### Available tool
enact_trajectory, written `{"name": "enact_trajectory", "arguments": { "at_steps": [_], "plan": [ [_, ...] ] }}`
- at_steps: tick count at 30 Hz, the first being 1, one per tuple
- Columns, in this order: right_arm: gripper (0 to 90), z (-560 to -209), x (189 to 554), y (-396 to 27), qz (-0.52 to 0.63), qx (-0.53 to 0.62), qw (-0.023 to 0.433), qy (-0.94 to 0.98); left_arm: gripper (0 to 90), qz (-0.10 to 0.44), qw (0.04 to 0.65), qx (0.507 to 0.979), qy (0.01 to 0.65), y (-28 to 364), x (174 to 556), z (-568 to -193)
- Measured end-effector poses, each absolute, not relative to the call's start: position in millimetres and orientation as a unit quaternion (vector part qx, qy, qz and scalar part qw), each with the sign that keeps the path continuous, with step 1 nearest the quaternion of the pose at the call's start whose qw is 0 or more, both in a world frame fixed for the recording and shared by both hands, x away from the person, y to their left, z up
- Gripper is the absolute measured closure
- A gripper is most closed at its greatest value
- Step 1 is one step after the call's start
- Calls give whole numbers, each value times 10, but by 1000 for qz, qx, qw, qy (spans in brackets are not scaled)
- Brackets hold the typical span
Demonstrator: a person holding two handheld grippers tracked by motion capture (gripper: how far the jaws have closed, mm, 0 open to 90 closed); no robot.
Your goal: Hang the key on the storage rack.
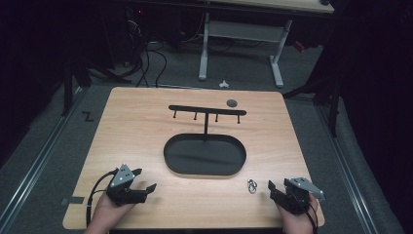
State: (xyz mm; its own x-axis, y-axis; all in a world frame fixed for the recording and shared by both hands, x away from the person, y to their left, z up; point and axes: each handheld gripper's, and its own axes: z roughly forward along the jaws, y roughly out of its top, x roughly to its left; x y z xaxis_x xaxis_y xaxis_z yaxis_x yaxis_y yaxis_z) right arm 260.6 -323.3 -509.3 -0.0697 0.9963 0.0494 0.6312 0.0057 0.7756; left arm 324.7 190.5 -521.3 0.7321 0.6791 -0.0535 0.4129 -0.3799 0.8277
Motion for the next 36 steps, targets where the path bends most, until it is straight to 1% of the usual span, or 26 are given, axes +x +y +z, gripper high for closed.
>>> {"name": "enact_trajectory", "arguments": {
  "at_steps": [20,23,25,29,32,36],
  "plan": [
    [367,-5096,2605,-3237,327,624,274,655,197,145,445,820,329,1874,3242,-5219],
    [385,-5099,2605,-3236,326,623,273,657,197,143,443,822,327,1866,3240,-5222],
    [417,-5102,2605,-3235,324,622,272,659,197,144,443,823,326,1858,3239,-5224],
    [451,-5106,2610,-3228,324,619,268,663,197,143,442,824,325,1858,3242,-5224],
    [457,-5108,2611,-3222,322,619,264,665,197,142,442,824,324,1855,3241,-5224],
    [488,-5115,2619,-3200,320,615,259,673,198,139,440,827,320,1843,3236,-5226]
  ]
}}
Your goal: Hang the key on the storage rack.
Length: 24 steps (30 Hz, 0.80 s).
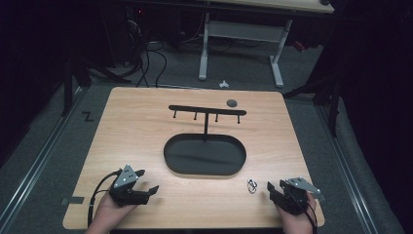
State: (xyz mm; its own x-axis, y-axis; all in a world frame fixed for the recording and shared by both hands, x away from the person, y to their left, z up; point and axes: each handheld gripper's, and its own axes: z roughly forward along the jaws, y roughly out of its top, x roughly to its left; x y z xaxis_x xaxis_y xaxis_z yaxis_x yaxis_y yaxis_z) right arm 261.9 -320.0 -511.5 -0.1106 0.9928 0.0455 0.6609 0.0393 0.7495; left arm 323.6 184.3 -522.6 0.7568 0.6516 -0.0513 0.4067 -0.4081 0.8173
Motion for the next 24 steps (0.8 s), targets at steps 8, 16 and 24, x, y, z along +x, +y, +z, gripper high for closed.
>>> {"name": "enact_trajectory", "arguments": {
  "at_steps": [8,16,24],
  "plan": [
    [530,-5113,2633,-3124,312,607,241,690,198,139,440,829,317,1836,3234,-5223],
    [531,-5120,2638,-3013,294,598,217,713,199,137,440,830,315,1831,3237,-5224],
    [531,-5108,2673,-2980,271,592,206,730,199,136,439,831,314,1833,3238,-5222]
  ]
}}
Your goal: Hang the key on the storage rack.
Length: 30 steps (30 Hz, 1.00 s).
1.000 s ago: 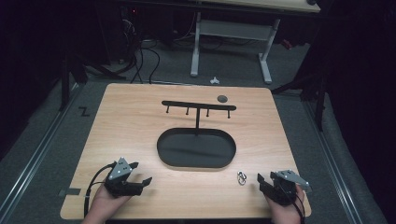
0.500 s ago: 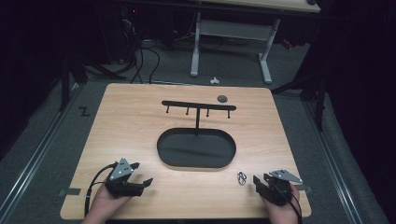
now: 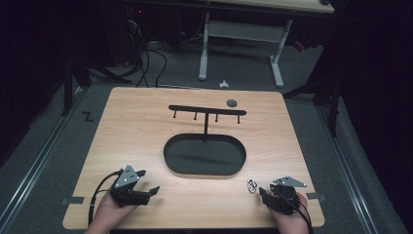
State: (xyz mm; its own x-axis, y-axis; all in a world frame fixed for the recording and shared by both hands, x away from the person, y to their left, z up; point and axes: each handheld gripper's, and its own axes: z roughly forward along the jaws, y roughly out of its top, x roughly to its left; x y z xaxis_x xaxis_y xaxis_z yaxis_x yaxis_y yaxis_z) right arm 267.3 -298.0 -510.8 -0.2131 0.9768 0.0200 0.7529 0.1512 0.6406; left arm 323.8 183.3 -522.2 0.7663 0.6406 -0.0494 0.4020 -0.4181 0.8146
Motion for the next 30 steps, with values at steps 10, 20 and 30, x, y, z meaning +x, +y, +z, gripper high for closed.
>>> {"name": "enact_trajectory", "arguments": {
  "at_steps": [10,20,30],
  "plan": [
    [510,-5019,2735,-2990,233,592,184,750,199,133,440,831,313,1834,3233,-5222],
    [485,-4993,2766,-2969,199,584,159,771,199,132,439,832,312,1822,3231,-5227],
    [455,-4972,2807,-2944,171,581,130,785,199,131,439,832,312,1823,3231,-5226]
  ]
}}
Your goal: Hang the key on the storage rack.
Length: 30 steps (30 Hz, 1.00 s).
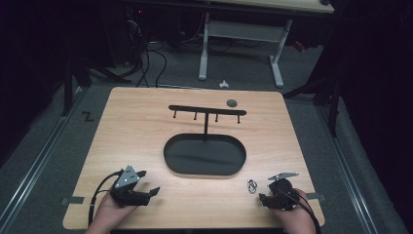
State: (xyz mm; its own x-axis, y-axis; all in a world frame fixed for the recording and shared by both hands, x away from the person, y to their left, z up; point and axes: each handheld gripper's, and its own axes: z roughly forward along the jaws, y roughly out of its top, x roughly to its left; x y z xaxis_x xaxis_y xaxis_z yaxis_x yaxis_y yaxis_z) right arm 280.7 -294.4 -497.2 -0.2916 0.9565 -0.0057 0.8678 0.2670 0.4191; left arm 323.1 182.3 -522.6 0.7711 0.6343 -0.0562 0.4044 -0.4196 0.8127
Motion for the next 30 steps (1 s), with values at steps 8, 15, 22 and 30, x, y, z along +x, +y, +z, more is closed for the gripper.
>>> {"name": "enact_trajectory", "arguments": {
  "at_steps": [8,15,22,30],
  "plan": [
    [371,-4889,2910,-2889,143,586,92,792,200,131,440,832,312,1819,3230,-5225],
    [324,-4831,2987,-2832,130,579,67,802,200,132,440,832,311,1821,3230,-5224],
    [348,-4718,3077,-2748,104,558,74,820,201,130,439,834,309,1818,3229,-5222],
    [383,-4727,3164,-2683,92,545,73,830,201,130,440,833,308,1817,3224,-5222]
  ]
}}
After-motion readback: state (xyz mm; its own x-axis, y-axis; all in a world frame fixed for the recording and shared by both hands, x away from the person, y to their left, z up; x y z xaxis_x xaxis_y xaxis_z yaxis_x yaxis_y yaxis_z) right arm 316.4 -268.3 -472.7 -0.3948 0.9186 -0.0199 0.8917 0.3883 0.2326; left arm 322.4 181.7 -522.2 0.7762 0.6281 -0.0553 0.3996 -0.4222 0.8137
